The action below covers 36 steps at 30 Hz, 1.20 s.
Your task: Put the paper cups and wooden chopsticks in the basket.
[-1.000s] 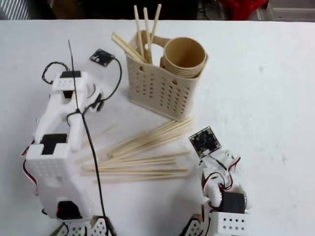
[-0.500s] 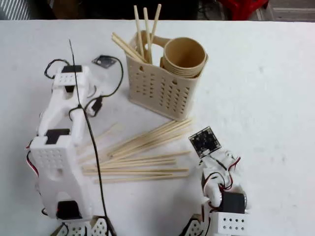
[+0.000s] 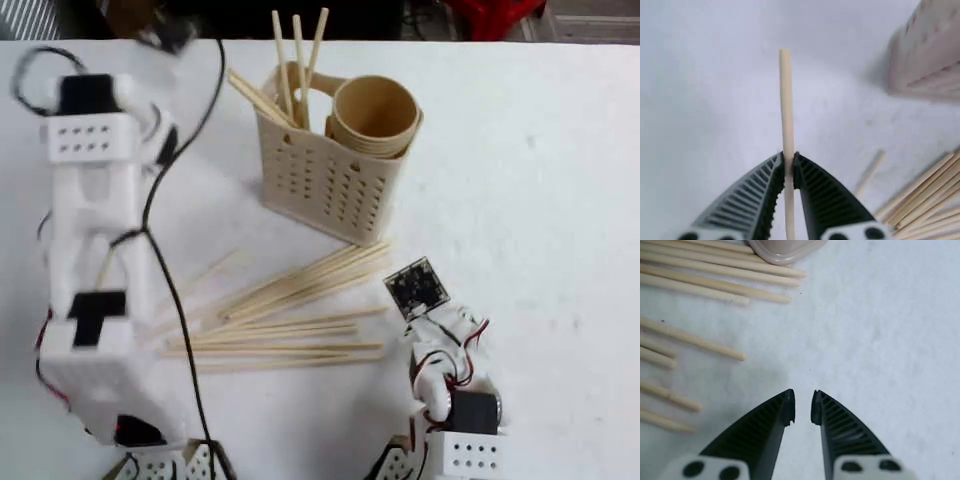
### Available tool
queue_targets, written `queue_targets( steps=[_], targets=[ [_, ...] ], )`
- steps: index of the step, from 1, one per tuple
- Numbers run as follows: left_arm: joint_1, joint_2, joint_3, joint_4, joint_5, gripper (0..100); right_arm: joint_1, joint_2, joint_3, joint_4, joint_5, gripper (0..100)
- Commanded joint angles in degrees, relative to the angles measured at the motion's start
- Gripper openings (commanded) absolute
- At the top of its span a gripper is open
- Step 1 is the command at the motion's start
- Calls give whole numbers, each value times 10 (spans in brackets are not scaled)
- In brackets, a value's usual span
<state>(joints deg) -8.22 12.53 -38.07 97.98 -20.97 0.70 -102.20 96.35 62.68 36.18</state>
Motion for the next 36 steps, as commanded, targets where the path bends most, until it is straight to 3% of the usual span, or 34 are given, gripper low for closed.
queue_targets(
  steps=[1, 7, 14, 18, 24, 32, 36],
  targets=[
    [69, -122, -43, -6, 52, 22, -3, -4, 5, -5, 4, 70],
    [182, -180, -43, -134, 172, 23, -3, -4, 5, -5, 4, 70],
    [215, -167, -40, -415, 221, 23, -3, -4, 5, -5, 4, 70],
    [219, -122, -42, -506, 240, 24, -3, -4, 5, -5, 4, 70],
    [215, -35, -47, -556, 258, 24, -3, -4, 5, -5, 4, 70],
    [215, -22, -47, -547, 258, 24, -3, -4, 5, -5, 4, 70],
    [214, -22, -47, -519, 259, 85, -3, -4, 5, -5, 4, 70]
  ],
)
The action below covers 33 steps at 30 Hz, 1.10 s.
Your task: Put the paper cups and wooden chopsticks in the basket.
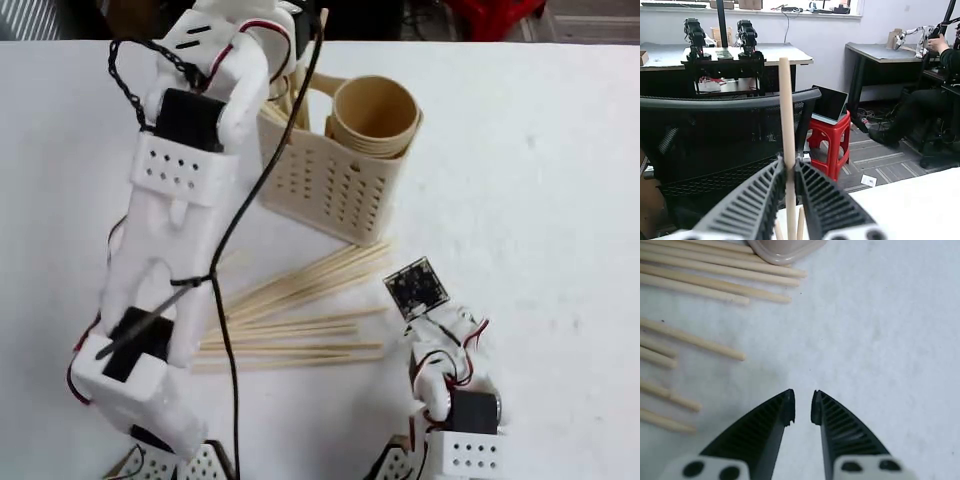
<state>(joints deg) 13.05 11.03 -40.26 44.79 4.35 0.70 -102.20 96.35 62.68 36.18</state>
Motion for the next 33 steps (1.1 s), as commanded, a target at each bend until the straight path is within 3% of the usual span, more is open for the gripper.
queue_targets(
  steps=[1, 7, 10, 15, 19, 23, 28, 33],
  targets=[
    [1, -7, -25, 21, 7, 100, -3, -4, 5, -5, 4, 70],
    [-31, -49, -25, 62, 7, 78, -3, -4, 5, -5, 4, 70],
    [-56, -95, -24, 120, 4, 76, -3, -4, 5, -5, 4, 70],
    [-77, -204, -21, 390, -14, 76, -3, -4, 5, -5, 4, 70],
    [-100, -255, -18, 577, -168, 76, -3, -4, 5, -5, 4, 70],
    [-176, -287, 91, 576, -235, 76, -4, -4, 5, -5, 4, 70],
    [-199, -297, 365, 564, -369, 79, -4, -4, 5, -5, 4, 70],
    [-214, -295, 669, 364, -471, 116, -3, -4, 5, -5, 4, 70]
  ],
)
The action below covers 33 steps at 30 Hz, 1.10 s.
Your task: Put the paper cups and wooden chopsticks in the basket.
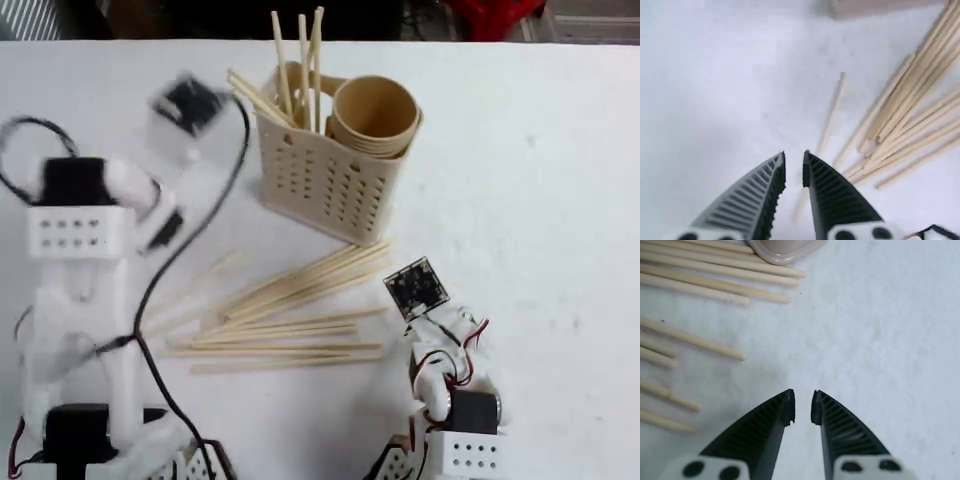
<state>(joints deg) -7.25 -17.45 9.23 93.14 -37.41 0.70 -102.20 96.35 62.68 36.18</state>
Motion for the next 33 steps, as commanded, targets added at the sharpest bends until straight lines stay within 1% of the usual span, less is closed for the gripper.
queue_targets(
  steps=[1, 3, 6, 8, 11, 21, 26, 33],
  targets=[
    [-11, -10, 221, -162, -68, 139, -3, -4, 5, -5, 4, 70],
    [-12, -9, 288, -239, -83, 164, -3, -4, 5, -5, 4, 70],
    [-10, -9, 347, -337, -88, 164, -3, -4, 5, -5, 4, 70],
    [-11, -8, 361, -375, -89, 164, -3, -4, 5, -5, 4, 70],
    [-9, 15, 360, -388, -89, 164, -3, -4, 5, -5, 4, 70],
    [-13, 243, 210, -382, -84, 164, -3, -4, 5, -5, 4, 70],
    [-12, 308, 127, -294, -84, 118, -3, -4, 5, -5, 4, 70],
    [-14, 385, 34, -215, -84, 30, -3, -4, 5, -5, 4, 70]
  ],
)
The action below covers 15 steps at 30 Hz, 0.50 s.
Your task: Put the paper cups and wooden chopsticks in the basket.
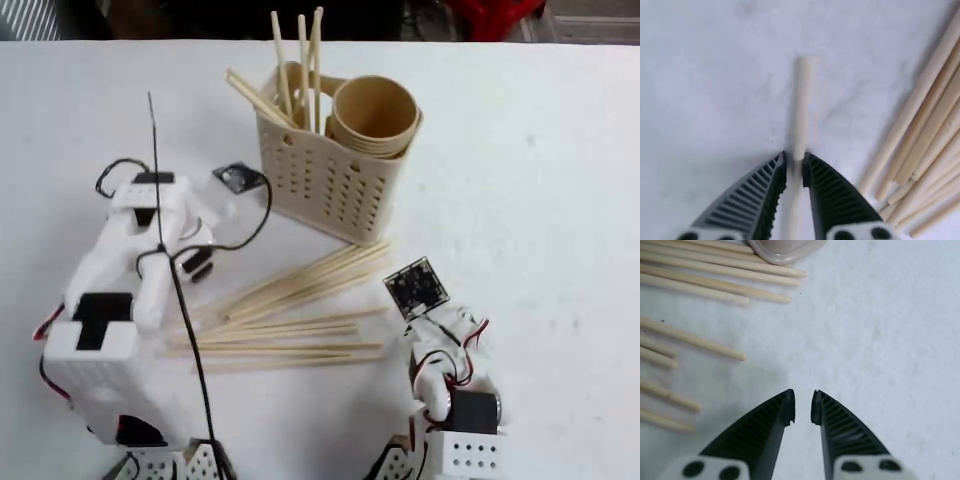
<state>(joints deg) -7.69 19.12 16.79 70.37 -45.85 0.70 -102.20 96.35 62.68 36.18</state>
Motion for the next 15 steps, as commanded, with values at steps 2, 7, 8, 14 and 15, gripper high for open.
queue_targets(
  steps=[2, 7, 8, 14, 15],
  targets=[
    [-10, 22, -48, 19, 1, 22, -3, -4, 5, -5, 4, 70],
    [-17, -23, -59, 44, 19, 22, -3, -4, 5, -5, 4, 70],
    [-17, -47, -59, 48, 21, 22, -3, -4, 5, -5, 4, 70],
    [-10, -226, -58, 98, 34, 22, -3, -4, 5, -5, 4, 70],
    [-7, -259, -59, 104, 50, 22, -3, -4, 5, -5, 4, 70]
  ],
)
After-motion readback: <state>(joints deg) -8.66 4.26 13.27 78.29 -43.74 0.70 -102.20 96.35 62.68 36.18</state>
